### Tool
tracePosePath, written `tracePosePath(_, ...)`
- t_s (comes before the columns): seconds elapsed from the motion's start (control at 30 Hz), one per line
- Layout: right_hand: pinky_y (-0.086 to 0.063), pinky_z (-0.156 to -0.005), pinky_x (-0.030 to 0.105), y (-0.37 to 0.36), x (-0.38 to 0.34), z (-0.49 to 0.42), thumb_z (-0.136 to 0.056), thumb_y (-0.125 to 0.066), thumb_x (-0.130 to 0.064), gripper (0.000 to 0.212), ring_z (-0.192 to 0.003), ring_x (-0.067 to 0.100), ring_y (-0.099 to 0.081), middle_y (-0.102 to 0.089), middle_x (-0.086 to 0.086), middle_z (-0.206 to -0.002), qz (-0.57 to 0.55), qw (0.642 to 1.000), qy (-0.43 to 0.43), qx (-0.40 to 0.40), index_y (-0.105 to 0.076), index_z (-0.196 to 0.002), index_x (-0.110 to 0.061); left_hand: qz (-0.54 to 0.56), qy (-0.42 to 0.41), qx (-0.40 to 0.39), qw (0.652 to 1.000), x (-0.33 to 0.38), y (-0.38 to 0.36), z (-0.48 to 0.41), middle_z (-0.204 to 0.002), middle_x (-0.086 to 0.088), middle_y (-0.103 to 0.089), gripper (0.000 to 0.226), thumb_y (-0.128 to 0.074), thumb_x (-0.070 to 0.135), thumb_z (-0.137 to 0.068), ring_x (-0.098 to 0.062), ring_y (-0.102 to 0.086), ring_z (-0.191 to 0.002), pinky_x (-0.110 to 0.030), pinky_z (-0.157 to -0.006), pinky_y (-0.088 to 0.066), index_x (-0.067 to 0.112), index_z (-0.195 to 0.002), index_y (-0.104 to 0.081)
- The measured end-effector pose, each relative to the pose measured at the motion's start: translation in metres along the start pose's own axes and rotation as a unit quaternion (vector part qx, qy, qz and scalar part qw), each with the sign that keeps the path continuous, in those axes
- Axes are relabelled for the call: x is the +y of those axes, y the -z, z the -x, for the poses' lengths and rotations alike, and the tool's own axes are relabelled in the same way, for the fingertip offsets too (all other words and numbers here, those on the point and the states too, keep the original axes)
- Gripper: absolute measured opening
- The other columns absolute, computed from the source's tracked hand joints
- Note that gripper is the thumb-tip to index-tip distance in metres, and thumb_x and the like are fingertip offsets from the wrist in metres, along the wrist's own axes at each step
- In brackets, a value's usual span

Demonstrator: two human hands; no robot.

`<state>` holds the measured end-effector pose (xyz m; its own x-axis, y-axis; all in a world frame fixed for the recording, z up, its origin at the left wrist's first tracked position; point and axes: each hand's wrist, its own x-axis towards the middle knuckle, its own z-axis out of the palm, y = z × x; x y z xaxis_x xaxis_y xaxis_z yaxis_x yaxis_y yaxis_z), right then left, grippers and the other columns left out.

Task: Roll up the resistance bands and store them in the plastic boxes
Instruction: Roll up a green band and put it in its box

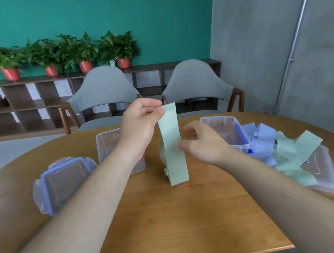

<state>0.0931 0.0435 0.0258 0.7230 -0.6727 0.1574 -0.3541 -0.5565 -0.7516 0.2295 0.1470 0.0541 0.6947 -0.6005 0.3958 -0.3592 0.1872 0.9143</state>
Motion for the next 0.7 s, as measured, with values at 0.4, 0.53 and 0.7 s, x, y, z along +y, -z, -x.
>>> tracePosePath(0.4, -0.049, -0.078, 0.014, -0.001, -0.027, -0.011, -0.097, -0.062, -0.024, 0.012, -0.092, 0.001, -0.058, -0.065, -0.011, -0.095, -0.052, 0.958, 0.197, 0.201, -0.072, -0.104, -0.024, -0.084, -0.081, 0.056, 0.992, -0.018, -0.022, 0.017, -0.103, 0.005, -0.066, 0.019, -0.067, 0.041, -0.093, -0.001, -0.062, -0.092, -0.018, -0.084, -0.050, 0.024, -0.099, -0.061)
tracePosePath(0.53, -0.050, -0.083, 0.019, -0.003, -0.018, -0.009, -0.092, -0.059, -0.009, 0.023, -0.097, 0.007, -0.058, -0.062, -0.003, -0.102, -0.067, 0.954, 0.265, 0.125, -0.075, -0.107, -0.018, -0.018, -0.066, 0.024, 0.997, -0.021, -0.022, 0.021, -0.099, 0.000, -0.072, 0.017, -0.062, 0.036, -0.098, -0.015, -0.069, -0.096, -0.045, -0.088, -0.057, 0.019, -0.103, -0.061)
tracePosePath(0.7, -0.054, -0.078, 0.018, 0.004, -0.016, -0.009, -0.095, -0.063, -0.020, 0.030, -0.091, 0.005, -0.062, -0.061, -0.009, -0.113, -0.154, 0.964, 0.165, 0.140, -0.061, -0.125, -0.024, -0.033, -0.072, 0.030, 0.996, -0.021, -0.018, 0.019, -0.092, 0.001, -0.069, 0.010, -0.055, 0.027, -0.102, -0.010, -0.064, -0.087, -0.030, -0.079, -0.053, 0.024, -0.098, -0.063)
